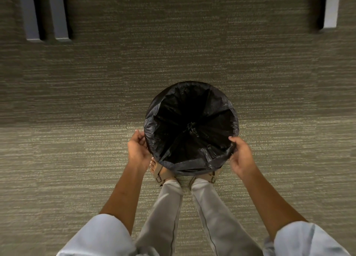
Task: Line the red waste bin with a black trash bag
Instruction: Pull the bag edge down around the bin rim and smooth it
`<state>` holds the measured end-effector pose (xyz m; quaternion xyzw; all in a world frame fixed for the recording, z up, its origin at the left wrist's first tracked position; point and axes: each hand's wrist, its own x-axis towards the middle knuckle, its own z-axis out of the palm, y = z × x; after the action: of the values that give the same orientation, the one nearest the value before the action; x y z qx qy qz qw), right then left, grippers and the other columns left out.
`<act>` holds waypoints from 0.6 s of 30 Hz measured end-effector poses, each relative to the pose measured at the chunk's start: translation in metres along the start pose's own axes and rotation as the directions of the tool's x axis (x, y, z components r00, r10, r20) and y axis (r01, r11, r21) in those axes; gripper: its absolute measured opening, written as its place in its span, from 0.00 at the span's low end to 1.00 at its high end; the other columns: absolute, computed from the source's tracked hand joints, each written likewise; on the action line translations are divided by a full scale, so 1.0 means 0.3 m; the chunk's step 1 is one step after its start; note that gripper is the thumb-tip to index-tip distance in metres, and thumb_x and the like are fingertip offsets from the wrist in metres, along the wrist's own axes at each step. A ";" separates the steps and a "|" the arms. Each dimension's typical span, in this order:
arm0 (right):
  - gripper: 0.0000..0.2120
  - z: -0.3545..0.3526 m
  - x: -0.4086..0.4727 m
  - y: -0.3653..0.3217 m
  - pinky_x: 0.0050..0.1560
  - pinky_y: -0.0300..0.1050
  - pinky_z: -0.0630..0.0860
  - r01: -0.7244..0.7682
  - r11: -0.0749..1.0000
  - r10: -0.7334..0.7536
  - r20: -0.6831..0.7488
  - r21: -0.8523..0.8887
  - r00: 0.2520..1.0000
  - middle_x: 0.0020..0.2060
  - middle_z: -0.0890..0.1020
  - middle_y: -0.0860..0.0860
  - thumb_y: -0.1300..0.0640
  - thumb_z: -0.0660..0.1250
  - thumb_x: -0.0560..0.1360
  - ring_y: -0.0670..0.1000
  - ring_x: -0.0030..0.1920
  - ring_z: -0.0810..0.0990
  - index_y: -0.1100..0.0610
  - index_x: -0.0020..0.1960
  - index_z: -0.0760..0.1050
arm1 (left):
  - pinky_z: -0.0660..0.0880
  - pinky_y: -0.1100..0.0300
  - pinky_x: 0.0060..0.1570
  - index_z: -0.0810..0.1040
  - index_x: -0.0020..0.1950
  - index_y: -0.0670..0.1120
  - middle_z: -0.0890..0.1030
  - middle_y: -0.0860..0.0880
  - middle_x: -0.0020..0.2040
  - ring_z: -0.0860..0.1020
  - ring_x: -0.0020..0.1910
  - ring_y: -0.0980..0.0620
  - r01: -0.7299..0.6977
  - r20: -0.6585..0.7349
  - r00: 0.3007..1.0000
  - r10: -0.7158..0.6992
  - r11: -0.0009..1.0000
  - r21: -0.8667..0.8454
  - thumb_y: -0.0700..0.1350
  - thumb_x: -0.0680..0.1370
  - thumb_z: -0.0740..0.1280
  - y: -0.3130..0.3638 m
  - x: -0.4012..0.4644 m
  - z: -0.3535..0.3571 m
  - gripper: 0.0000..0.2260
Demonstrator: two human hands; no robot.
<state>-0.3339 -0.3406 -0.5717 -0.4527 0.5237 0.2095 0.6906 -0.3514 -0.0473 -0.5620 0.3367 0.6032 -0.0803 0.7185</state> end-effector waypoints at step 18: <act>0.08 -0.078 -0.126 0.191 0.34 0.44 0.69 -0.292 0.943 0.271 -0.146 -0.156 0.952 0.34 0.74 0.53 0.68 0.60 0.72 0.49 0.33 0.71 0.58 0.39 0.72 | 0.73 0.58 0.30 0.76 0.44 0.41 0.81 0.46 0.35 0.77 0.31 0.51 0.382 -0.022 0.923 -0.383 0.912 0.151 0.30 0.75 0.63 -0.409 -0.262 -0.078 0.08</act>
<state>-0.4039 -0.3246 -0.5615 -0.4442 0.6039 0.3234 0.5775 -0.4548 -0.1499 -0.5380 0.2658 0.6468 -0.2665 0.6633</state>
